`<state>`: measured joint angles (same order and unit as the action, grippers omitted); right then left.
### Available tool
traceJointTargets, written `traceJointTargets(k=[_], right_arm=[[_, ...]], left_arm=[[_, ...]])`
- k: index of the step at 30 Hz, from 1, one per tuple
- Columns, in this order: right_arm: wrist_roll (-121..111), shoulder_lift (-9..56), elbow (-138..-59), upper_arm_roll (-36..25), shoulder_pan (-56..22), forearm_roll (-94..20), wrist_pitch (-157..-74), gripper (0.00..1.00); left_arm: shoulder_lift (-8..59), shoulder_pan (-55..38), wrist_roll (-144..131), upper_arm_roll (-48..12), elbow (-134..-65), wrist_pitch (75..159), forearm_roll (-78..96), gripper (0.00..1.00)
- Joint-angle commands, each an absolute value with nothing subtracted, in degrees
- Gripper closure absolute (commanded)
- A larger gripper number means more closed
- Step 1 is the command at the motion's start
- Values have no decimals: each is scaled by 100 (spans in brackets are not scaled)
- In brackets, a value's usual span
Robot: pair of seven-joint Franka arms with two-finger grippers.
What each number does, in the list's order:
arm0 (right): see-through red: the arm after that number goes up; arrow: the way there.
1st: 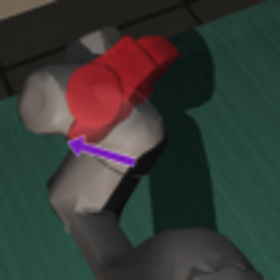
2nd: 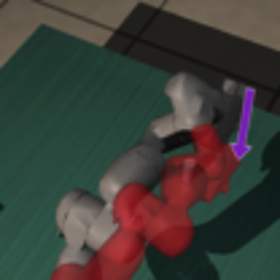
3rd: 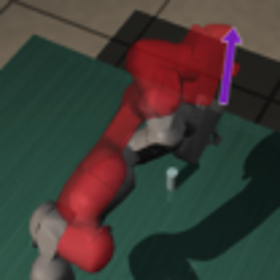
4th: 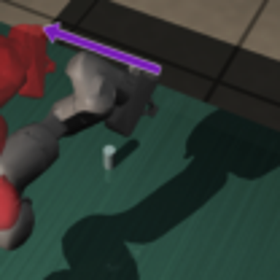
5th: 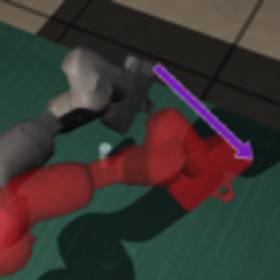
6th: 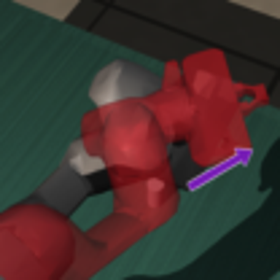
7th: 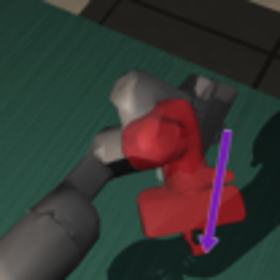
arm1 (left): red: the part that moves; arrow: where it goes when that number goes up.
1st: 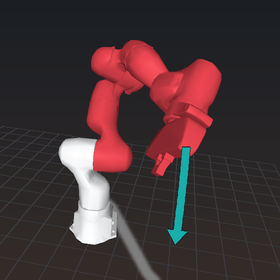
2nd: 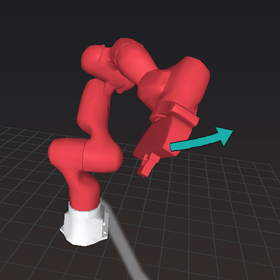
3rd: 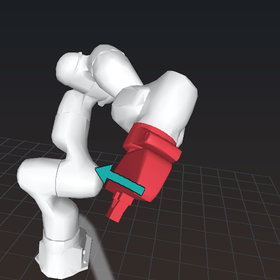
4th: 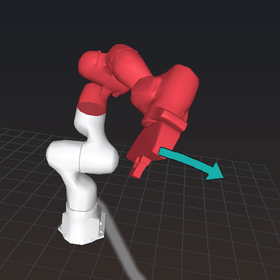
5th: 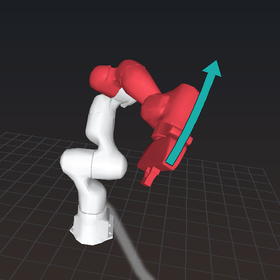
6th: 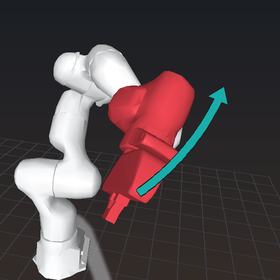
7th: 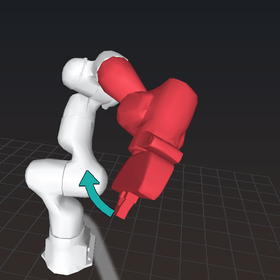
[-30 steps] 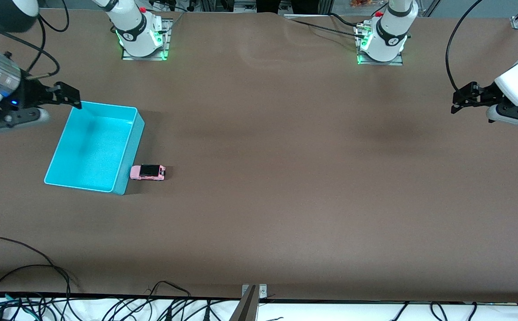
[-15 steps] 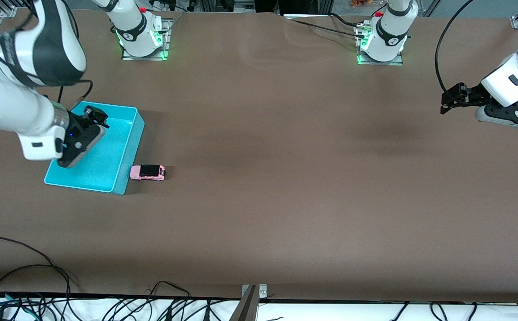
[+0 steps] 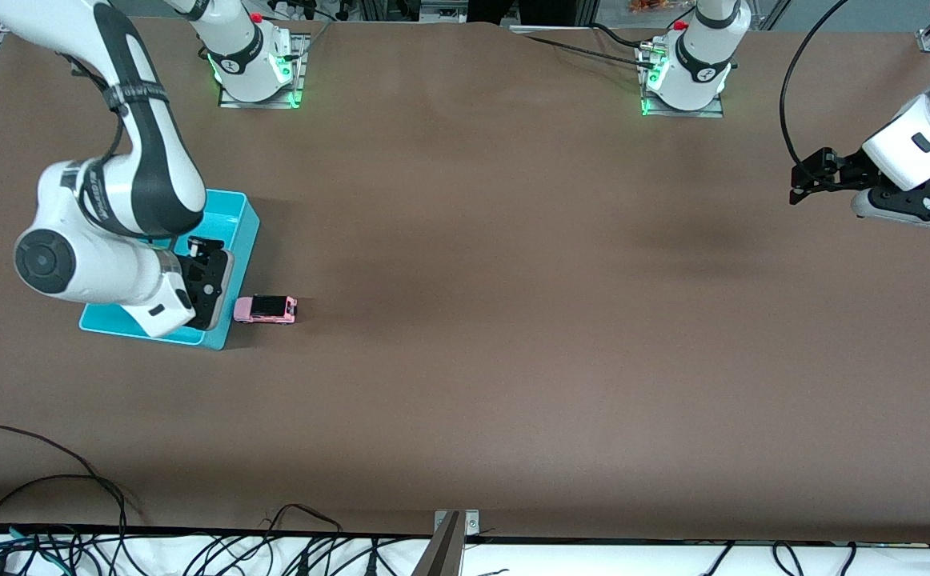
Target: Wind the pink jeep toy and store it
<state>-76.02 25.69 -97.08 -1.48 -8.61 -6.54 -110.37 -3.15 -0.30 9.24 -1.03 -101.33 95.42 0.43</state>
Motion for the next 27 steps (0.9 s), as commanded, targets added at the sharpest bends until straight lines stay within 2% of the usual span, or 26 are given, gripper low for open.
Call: traceJointTargets(k=[1, 12, 27], right_arm=[[-8244, 2681, -9966, -132, -870, -844, -11575, 0], [-8384, 2689, -10915, 0, -870, -844, -12980, 0], [-8438, 2944, -11408, 62, -1011, -835, -14211, 0]], left_arm=[[-229, -88, 826, -53, -9896, 9360, 97, 0], [-220, -97, 826, -62, -9870, 9246, 97, 0], [-132, -97, 826, -79, -9756, 9220, 97, 0]])
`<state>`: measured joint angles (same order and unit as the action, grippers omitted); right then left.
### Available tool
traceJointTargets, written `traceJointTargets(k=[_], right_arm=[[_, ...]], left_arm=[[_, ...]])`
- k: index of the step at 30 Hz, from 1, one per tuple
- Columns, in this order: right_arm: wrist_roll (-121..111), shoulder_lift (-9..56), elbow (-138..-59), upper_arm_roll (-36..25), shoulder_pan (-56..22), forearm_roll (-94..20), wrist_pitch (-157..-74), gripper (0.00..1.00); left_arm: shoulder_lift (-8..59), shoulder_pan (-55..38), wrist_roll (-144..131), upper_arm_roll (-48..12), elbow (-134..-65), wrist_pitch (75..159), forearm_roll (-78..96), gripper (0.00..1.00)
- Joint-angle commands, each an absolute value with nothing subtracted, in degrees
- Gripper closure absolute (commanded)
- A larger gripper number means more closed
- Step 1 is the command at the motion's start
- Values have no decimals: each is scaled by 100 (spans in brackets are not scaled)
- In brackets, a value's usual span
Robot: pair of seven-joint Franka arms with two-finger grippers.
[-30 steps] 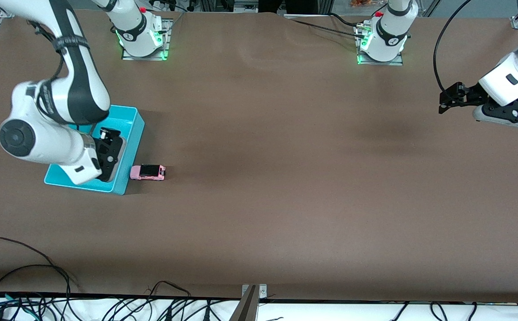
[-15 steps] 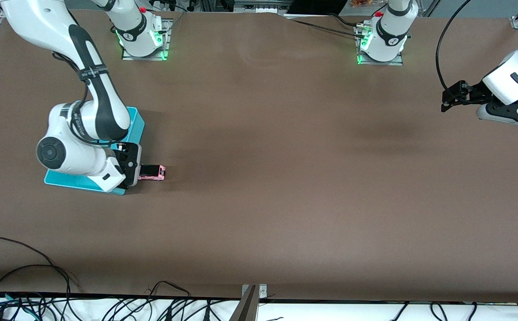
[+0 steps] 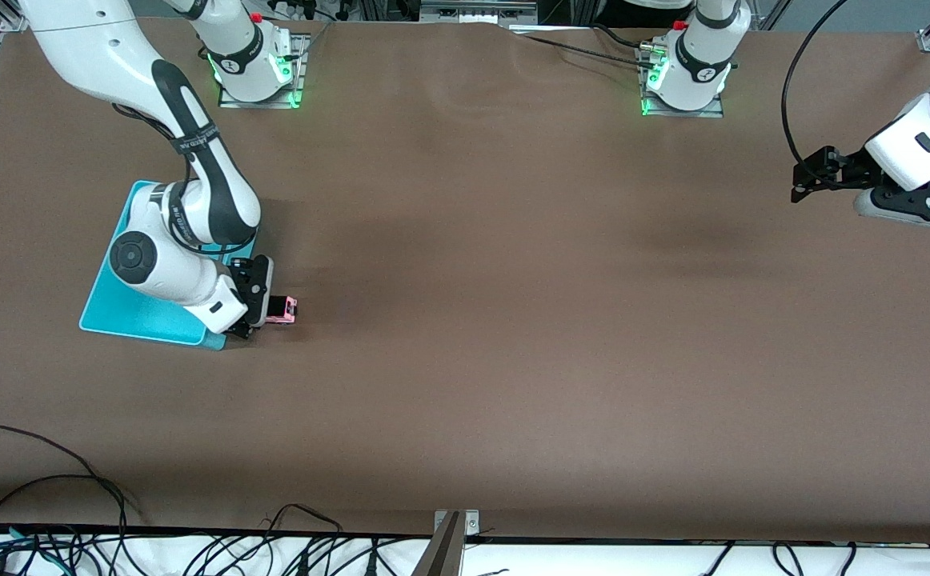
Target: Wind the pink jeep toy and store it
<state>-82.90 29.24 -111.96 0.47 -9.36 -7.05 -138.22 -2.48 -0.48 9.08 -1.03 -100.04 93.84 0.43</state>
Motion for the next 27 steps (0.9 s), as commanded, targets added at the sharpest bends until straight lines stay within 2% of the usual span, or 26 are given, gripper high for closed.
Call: traceJointTargets(k=[1, 3, 4, 6, 8, 10, 12, 13, 22, 26, 27], right_arm=[[-8438, 2962, -11426, 62, -1028, -835, -14264, 0], [-8438, 2962, -11461, 70, -1055, -835, -14317, 0], [-8438, 2962, -11461, 70, -1055, -835, -14317, 5], [-8446, 2962, -11461, 70, -1055, -826, -14300, 21], [-8455, 2953, -11461, 70, -1055, -809, -14282, 45], [-8455, 2944, -11461, 70, -1055, -809, -14265, 64], [-8420, 2927, -11461, 70, -1055, -809, -14256, 79], [-8403, 2918, -11461, 70, -1063, -809, -14247, 82], [-8323, 2628, -11294, 70, -1178, -809, -13914, 84], [-8323, 2365, -11285, 70, -1195, -809, -13694, 84], [-8323, 2190, -11207, 62, -1187, -817, -13424, 84]], left_arm=[[-141, -97, 826, -88, -9756, 9202, 97, 0], [-132, -105, 826, -88, -9738, 9193, 97, 0], [-123, -105, 826, -88, -9721, 9193, 97, 0], [-123, -105, 826, -88, -9721, 9185, 97, 0], [-123, -105, 826, -88, -9721, 9176, 97, 0], [-123, -105, 826, -88, -9721, 9176, 97, 0], [-123, -105, 826, -88, -9721, 9176, 97, 0], [-123, -105, 826, -88, -9721, 9176, 97, 0], [-123, -97, 826, -88, -9721, 9141, 97, 0], [-123, -97, 826, -88, -9721, 9141, 97, 0], [-123, -97, 826, -88, -9721, 9132, 97, 0]])
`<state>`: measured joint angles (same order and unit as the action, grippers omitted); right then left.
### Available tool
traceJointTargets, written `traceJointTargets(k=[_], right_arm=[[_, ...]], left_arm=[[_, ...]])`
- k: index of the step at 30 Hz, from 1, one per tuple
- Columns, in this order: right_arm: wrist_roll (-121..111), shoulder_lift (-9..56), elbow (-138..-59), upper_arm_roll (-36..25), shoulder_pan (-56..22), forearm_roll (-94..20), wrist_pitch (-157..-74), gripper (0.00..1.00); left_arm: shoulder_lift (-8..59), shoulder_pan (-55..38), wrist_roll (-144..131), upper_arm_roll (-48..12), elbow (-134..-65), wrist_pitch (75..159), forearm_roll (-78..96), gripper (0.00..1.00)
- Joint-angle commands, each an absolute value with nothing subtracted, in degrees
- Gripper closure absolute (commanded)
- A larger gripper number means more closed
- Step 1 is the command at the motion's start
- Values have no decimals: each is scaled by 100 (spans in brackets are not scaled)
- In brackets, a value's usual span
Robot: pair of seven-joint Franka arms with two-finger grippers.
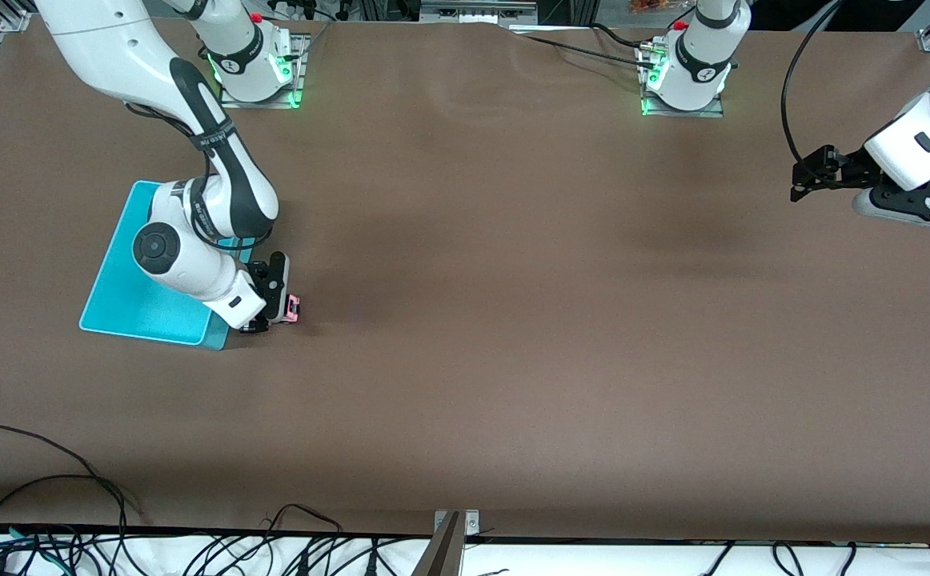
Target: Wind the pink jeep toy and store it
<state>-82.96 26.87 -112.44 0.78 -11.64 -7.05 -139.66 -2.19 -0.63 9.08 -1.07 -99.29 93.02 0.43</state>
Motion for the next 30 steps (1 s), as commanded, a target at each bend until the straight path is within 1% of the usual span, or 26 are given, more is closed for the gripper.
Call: traceJointTargets(k=[1, 4, 10, 19, 23, 30], right_arm=[[-8323, 2145, -11171, 53, -1187, -817, -13317, 84], [-8297, 2040, -11057, 26, -1187, -826, -12974, 84], [-8139, 1592, -10723, -228, -1169, -773, -11823, 84], [-8165, 827, -10766, -790, -1169, -686, -10574, 84], [-8271, 563, -11082, -1028, -1160, -607, -10459, 84], [-8288, 238, -11838, -1256, -1143, -352, -10801, 84]], left_arm=[[-123, -97, 826, -88, -9721, 9141, 97, 0], [-123, -97, 826, -88, -9721, 9132, 97, 0], [-123, -88, 835, -79, -9721, 9123, 97, 0], [-123, -79, 835, -79, -9721, 9097, 105, 0], [-123, -88, 835, -79, -9721, 9079, 97, 0], [-123, -88, 835, -79, -9721, 9079, 105, 0]])
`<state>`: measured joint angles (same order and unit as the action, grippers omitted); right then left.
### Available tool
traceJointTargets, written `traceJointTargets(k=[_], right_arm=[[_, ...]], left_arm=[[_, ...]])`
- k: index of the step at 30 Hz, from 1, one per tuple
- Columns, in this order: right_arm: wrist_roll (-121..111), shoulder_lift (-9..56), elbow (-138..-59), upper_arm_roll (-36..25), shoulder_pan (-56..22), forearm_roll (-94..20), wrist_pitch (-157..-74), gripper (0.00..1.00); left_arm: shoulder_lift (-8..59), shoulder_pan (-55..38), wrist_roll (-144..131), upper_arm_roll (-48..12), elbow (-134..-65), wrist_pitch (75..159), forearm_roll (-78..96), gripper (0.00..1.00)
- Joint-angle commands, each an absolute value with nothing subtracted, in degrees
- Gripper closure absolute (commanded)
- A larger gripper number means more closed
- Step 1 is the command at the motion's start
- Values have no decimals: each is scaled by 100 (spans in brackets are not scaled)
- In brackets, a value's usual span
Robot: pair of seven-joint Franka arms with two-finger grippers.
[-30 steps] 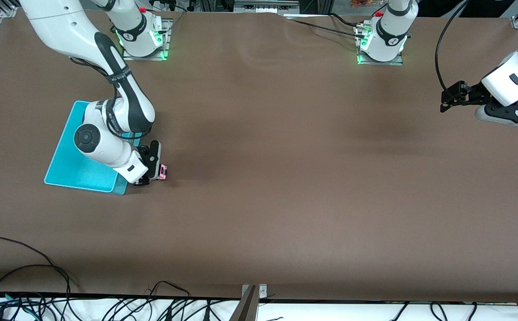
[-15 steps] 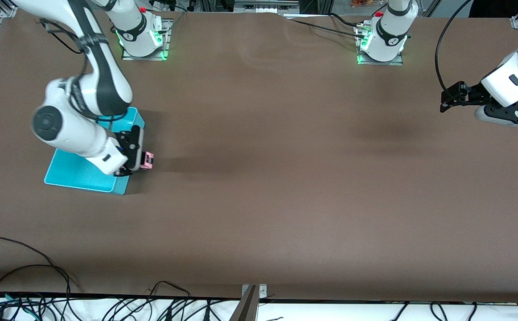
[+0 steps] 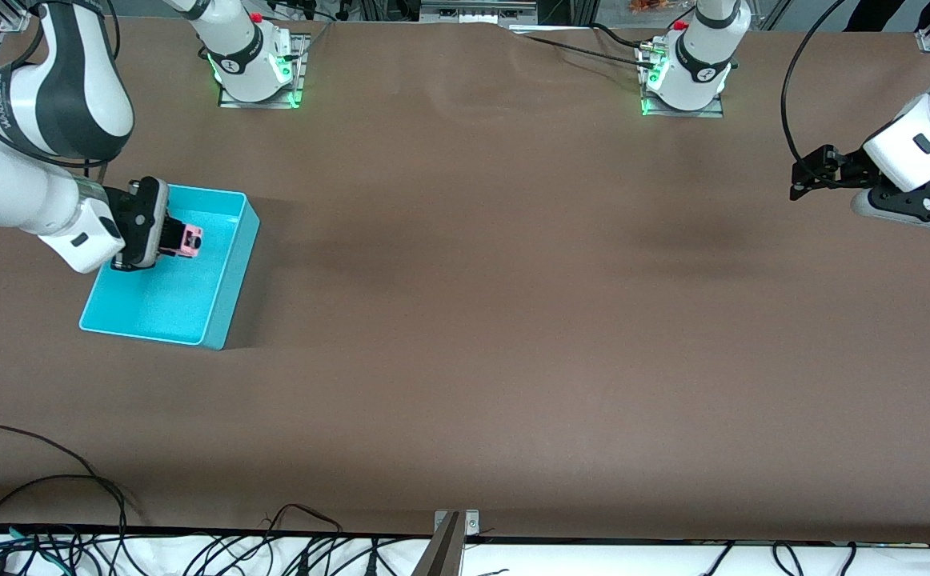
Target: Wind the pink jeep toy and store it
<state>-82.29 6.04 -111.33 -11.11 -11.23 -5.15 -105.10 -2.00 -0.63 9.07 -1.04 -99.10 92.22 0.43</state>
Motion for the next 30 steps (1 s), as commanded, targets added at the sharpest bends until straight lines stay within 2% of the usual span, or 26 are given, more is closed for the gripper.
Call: traceJointTargets(k=[1, 12, 23, 30], right_arm=[[-8314, 237, -11935, -1300, -1143, -352, -10880, 84], [-9219, 404, -13315, -1793, -1134, -396, -12699, 84], [-9615, 879, -13851, -1881, -1107, -457, -13938, 83], [-9615, 1055, -14054, -1872, -1107, -589, -14229, 82]], left_arm=[[-123, -88, 835, -79, -9721, 9079, 105, 0], [-123, -97, 835, -79, -9703, 9079, 132, 0], [-114, -88, 835, -79, -9694, 9079, 141, 0], [-114, -97, 835, -79, -9686, 9079, 141, 0]])
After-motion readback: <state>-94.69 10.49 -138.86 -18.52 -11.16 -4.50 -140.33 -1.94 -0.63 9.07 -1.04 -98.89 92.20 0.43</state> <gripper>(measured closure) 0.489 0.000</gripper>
